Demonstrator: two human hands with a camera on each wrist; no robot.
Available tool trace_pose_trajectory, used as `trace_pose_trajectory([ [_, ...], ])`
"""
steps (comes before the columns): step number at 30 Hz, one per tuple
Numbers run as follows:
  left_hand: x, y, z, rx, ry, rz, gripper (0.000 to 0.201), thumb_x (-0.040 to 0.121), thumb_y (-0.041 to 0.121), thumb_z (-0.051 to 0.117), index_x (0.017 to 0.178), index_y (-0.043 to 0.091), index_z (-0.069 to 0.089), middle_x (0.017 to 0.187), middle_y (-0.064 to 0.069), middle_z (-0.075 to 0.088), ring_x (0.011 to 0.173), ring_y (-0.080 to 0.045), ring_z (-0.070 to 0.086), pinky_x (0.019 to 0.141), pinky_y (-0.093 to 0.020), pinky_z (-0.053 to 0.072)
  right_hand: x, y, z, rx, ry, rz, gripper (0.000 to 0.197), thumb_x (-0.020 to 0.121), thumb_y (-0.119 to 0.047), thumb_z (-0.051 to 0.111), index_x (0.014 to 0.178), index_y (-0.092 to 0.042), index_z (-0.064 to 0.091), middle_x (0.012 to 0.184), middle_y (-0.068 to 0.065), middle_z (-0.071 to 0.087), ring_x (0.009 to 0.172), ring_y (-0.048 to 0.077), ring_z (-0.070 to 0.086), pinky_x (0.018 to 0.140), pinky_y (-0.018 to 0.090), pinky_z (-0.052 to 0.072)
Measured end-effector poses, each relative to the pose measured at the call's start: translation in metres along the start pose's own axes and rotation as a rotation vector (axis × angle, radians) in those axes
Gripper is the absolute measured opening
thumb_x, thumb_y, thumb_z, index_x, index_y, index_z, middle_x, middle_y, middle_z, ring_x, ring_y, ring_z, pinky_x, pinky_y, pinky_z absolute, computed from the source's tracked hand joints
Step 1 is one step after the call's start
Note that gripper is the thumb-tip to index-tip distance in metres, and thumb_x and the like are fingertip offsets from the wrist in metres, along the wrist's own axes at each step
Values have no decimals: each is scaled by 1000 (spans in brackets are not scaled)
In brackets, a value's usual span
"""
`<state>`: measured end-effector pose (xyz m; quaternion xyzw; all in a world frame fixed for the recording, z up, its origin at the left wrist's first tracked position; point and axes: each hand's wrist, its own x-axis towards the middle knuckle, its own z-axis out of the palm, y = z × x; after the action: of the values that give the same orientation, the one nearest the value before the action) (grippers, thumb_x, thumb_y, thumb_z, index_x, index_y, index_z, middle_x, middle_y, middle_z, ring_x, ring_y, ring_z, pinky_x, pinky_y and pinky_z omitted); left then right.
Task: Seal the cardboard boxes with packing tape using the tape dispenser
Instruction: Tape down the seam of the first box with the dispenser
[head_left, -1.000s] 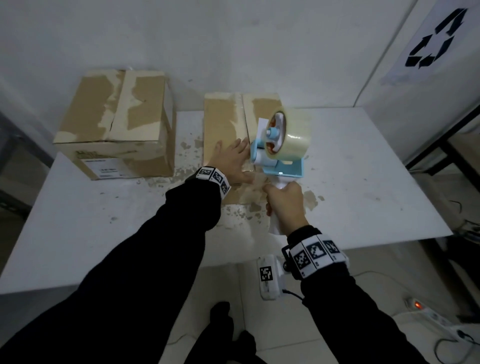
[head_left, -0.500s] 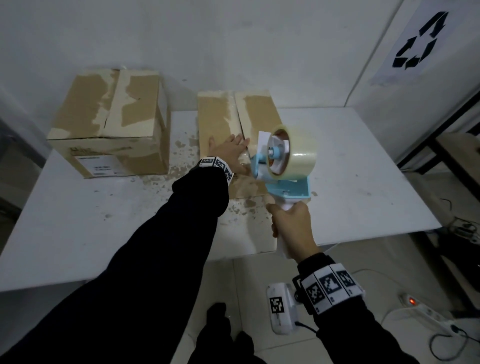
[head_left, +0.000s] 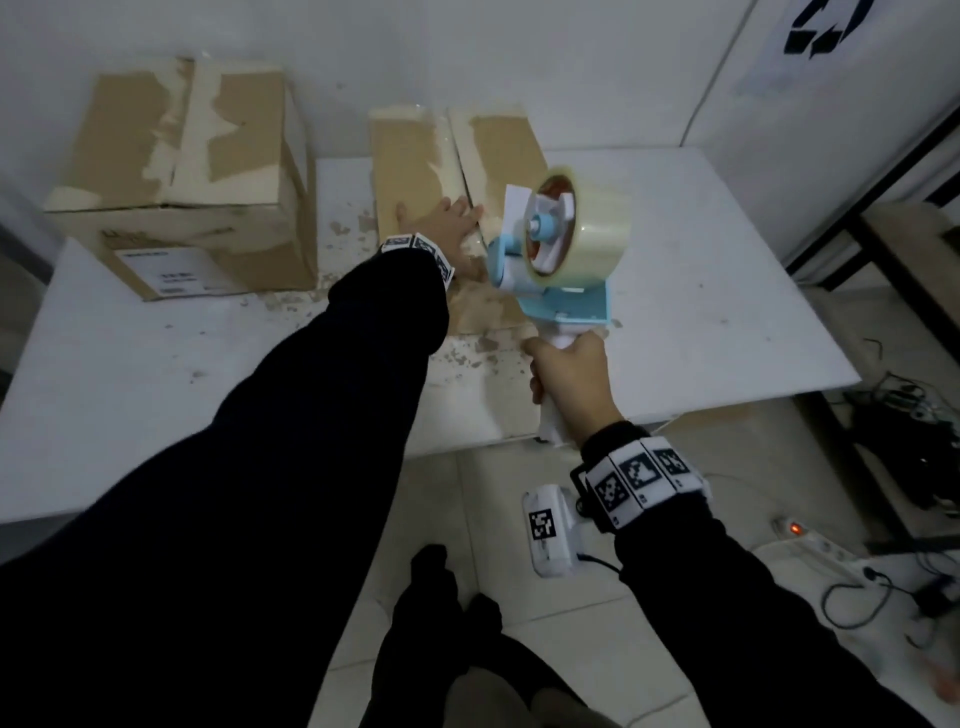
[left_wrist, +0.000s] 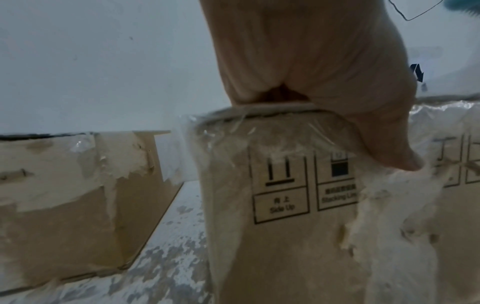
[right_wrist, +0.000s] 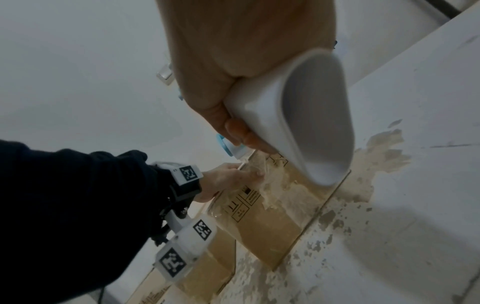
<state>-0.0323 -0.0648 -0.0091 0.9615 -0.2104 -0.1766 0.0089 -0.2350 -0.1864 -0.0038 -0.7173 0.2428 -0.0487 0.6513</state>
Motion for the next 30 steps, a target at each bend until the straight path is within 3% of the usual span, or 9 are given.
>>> trace_pose_trajectory([
  [5,1,-2,-4,-20,7,-2,99,78,65,56,150,25,0,159,2,-3,146,-24,3,104,-74,7,-23,26,-16,-45,-12,28,23,81,-4,60,62,-13,52,48,3,49,45,22,46,49,30,41],
  [10,-2,-1,2,-18,61,-10,95,82,62,53,150,23,-1,159,4,-3,146,-22,3,106,-71,7,-11,41,-14,-61,-19,58,21,78,-5,60,60,-13,52,47,3,49,45,23,46,51,32,40],
  [13,-7,-2,7,-55,116,17,98,81,57,58,151,19,0,159,0,-2,146,-24,4,109,-66,6,-7,52,-10,-78,-22,91,18,78,-5,59,63,-11,53,51,8,49,46,23,46,50,31,41],
  [16,-15,-7,10,-110,153,131,98,80,47,65,151,15,5,159,-6,2,147,-23,4,114,-56,1,-4,59,-4,-124,-23,110,18,77,-5,59,61,-9,52,50,10,50,42,23,46,48,29,41],
  [20,-22,-13,7,-244,154,178,75,85,43,49,149,17,19,159,-5,8,147,-21,4,117,-46,-2,-1,65,1,-95,-4,137,20,76,-4,60,59,-10,51,48,10,49,41,23,45,48,30,40],
  [23,-20,-9,2,-169,111,181,44,97,29,39,137,11,44,158,-4,9,146,-24,2,116,-50,-1,2,69,1,-42,13,155,18,75,-2,60,60,-10,52,45,6,47,39,23,43,44,27,38],
  [25,-17,-9,-1,-84,84,197,35,99,24,36,123,9,55,159,-4,9,146,-27,1,116,-53,-1,6,71,-1,-9,16,170,17,74,0,60,61,-7,52,42,5,45,36,22,40,41,24,35],
  [27,-14,-13,0,-106,73,201,39,98,32,37,127,12,54,159,-6,9,146,-27,0,116,-53,-4,9,73,-3,32,23,191,17,73,2,59,60,-6,51,43,6,43,35,21,37,40,23,32],
  [30,-12,-18,8,-186,108,204,89,74,68,33,148,20,22,159,-5,6,147,-21,0,117,-47,-7,14,75,-1,71,37,222,16,71,4,58,61,-5,51,43,5,42,35,21,35,41,23,31],
])
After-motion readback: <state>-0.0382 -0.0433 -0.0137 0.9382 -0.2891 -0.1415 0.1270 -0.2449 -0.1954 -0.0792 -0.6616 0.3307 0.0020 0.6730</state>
